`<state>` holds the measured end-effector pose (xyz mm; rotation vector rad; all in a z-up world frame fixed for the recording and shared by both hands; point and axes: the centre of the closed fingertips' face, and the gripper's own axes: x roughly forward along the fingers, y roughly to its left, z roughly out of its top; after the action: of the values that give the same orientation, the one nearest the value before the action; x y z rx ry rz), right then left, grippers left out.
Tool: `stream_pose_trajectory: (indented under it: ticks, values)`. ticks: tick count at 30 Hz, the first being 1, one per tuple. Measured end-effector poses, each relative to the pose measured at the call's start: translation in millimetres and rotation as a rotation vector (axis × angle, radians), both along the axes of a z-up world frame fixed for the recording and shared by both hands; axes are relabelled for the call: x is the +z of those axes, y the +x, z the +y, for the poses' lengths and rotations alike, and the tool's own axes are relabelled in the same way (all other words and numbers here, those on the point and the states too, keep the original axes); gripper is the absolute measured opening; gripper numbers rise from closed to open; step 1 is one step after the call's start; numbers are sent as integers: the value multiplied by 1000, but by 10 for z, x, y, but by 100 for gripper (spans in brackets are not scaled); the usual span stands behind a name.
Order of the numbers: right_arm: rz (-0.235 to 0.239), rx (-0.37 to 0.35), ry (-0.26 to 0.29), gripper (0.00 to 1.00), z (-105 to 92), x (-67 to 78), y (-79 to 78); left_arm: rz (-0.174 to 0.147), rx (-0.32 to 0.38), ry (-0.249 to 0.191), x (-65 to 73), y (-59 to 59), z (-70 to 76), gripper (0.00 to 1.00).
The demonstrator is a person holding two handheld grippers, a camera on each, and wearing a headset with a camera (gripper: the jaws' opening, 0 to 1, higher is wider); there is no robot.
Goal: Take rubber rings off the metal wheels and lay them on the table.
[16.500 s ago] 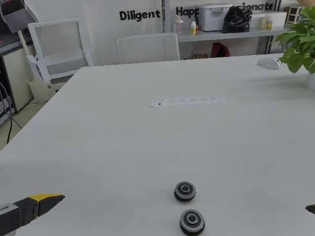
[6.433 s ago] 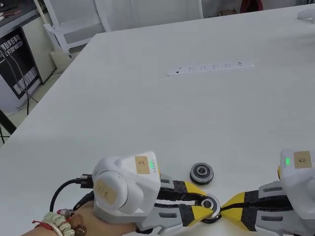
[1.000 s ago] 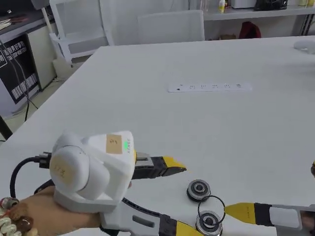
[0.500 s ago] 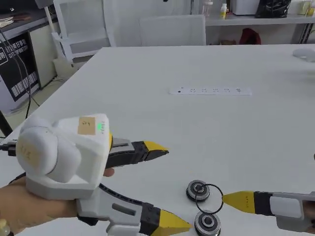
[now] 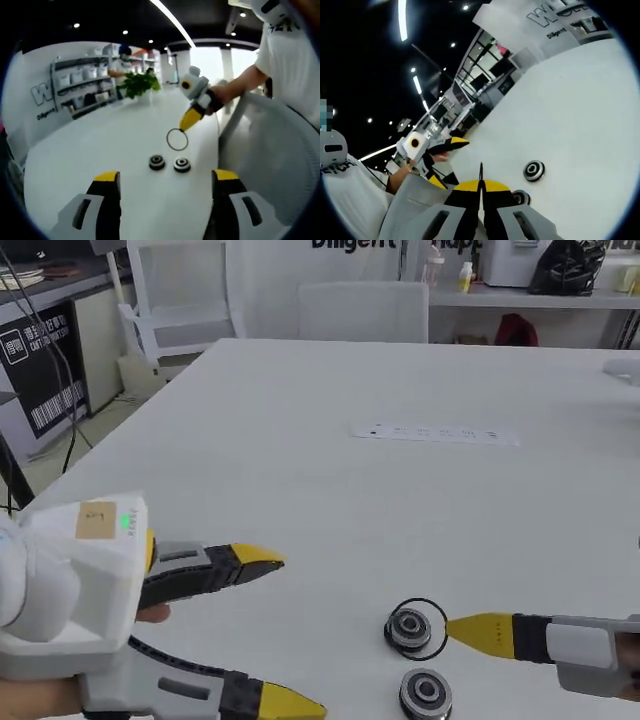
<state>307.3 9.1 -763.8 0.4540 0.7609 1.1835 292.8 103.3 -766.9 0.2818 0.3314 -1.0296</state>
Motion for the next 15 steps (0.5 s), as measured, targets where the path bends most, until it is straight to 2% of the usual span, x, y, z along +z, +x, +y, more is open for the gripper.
stream_pose_trajectory:
  ticks: [5,15]
  values:
    - [-7,21,-10,0,92,12,-31,29,65,-6,-94,-67,209,78]
    - [-15,74,-29,0,267,33,-62,58,134,-21,-195,-177,440,81]
